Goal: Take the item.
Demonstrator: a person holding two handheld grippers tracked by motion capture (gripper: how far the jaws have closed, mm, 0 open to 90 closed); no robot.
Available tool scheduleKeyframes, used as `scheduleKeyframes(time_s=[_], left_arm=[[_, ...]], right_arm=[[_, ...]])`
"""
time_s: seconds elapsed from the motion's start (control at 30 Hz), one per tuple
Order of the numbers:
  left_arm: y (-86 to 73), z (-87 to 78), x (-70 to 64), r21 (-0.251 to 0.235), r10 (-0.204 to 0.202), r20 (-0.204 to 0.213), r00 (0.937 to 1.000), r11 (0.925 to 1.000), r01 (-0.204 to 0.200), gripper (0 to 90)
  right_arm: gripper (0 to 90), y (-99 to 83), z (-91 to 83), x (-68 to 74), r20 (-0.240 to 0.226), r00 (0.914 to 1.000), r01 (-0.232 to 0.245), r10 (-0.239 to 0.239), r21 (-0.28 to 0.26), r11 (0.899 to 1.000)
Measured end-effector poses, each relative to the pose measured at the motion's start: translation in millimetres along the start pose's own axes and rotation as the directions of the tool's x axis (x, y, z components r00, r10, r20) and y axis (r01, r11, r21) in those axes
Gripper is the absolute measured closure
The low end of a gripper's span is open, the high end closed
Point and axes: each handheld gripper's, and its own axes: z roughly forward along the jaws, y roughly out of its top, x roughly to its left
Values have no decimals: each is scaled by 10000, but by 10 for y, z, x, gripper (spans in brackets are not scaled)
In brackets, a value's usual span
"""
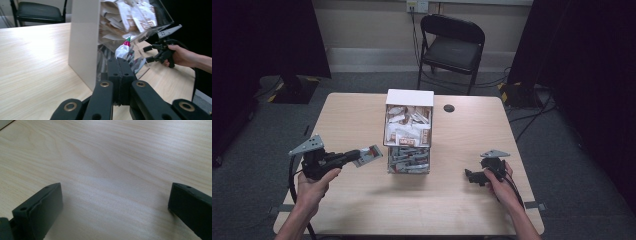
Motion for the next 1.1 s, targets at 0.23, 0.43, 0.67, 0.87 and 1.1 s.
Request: scheduleKeyframes(time_s=[0.23,0.43,0.67,0.87,1.1], left_arm=[[-5,25,57,17,-8,-304,9995,10000,9,900],[-33,0,139,-46,-126,-859,9962,9999,123,900],[-16,12,210,-88,-207,-1159,9930,9998,198,900],[38,-15,319,126,-232,-1454,9891,9996,253,900],[48,46,447,229,-235,-1771,9839,9993,280,900]], right_arm=[[0,0,0,0,-1,10000,-3,3,0,10000],[0,0,0,0,0,10000,-1,1,-1,10000],[0,0,0,0,-1,10000,-2,2,-1,10000],[0,0,0,0,-1,10000,-3,3,-1,10000],[0,0,0,0,1,10000,-4,4,1,10000]])
